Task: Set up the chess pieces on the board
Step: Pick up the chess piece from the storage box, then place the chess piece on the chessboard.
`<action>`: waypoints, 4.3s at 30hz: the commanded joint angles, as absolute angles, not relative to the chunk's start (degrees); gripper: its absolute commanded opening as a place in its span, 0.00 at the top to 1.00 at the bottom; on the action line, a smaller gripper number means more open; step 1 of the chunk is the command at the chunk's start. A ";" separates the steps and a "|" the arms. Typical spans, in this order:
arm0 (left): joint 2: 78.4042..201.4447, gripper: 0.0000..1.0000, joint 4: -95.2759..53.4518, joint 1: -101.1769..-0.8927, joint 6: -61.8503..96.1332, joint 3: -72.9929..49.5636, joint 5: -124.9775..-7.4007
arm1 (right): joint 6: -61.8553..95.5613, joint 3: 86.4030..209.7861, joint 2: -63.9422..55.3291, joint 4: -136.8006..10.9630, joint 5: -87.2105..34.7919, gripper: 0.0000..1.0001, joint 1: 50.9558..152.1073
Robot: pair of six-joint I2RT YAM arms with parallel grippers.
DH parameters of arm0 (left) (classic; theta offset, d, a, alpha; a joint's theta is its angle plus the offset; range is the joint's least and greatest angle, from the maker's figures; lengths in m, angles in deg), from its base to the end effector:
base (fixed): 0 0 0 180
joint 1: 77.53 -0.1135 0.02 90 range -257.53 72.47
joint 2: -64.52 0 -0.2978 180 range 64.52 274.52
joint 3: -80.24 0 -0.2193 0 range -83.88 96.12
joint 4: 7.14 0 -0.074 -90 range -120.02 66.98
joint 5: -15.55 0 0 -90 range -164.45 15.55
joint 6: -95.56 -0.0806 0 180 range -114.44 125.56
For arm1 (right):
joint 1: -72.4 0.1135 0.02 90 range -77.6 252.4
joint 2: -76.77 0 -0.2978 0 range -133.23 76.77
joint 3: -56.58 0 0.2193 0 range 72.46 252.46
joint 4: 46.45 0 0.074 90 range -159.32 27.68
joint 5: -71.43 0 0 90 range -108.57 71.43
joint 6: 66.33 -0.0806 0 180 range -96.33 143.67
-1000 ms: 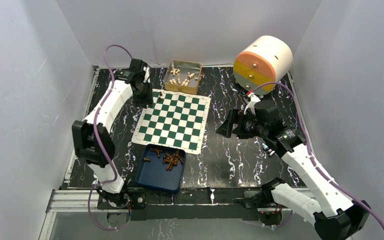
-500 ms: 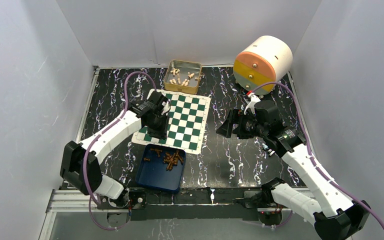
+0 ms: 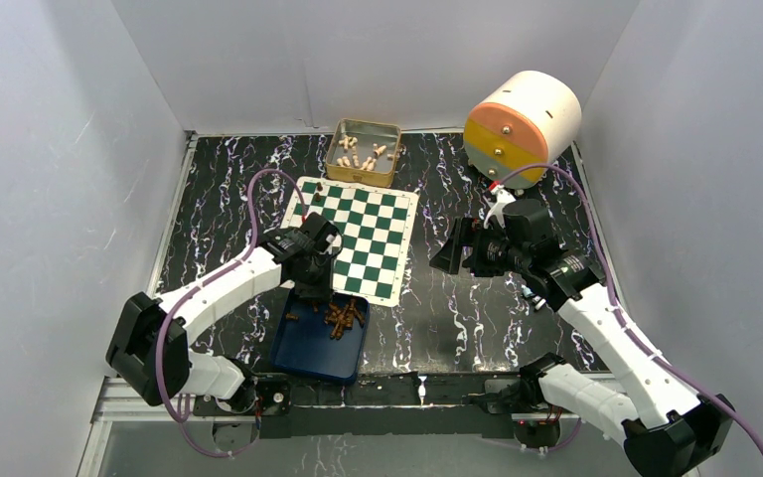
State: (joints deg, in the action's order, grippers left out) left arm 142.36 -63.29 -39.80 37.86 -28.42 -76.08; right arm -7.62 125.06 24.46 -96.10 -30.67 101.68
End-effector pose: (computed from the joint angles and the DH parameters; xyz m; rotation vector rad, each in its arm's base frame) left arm 0.1961 -0.1488 0.2425 0.1192 2.7110 -0.3472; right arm 0.1453 0.1008 0.3259 -0.0890 2.2602 0.8189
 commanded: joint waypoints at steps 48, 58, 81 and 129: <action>145.09 0.92 -61.68 -34.99 38.30 -30.90 -81.44 | -6.30 125.74 28.64 -97.14 -28.21 0.01 101.80; 140.99 0.92 -67.76 -34.91 37.94 -23.85 -82.12 | -6.38 126.14 27.10 -95.93 -29.33 0.01 101.78; 166.87 0.90 -61.65 -56.19 27.32 3.16 -82.70 | -8.37 123.28 28.01 -91.04 -31.78 0.01 101.85; 190.12 0.88 -59.01 -63.00 23.27 20.08 -79.32 | -7.86 126.98 24.63 -91.77 -30.13 0.01 101.81</action>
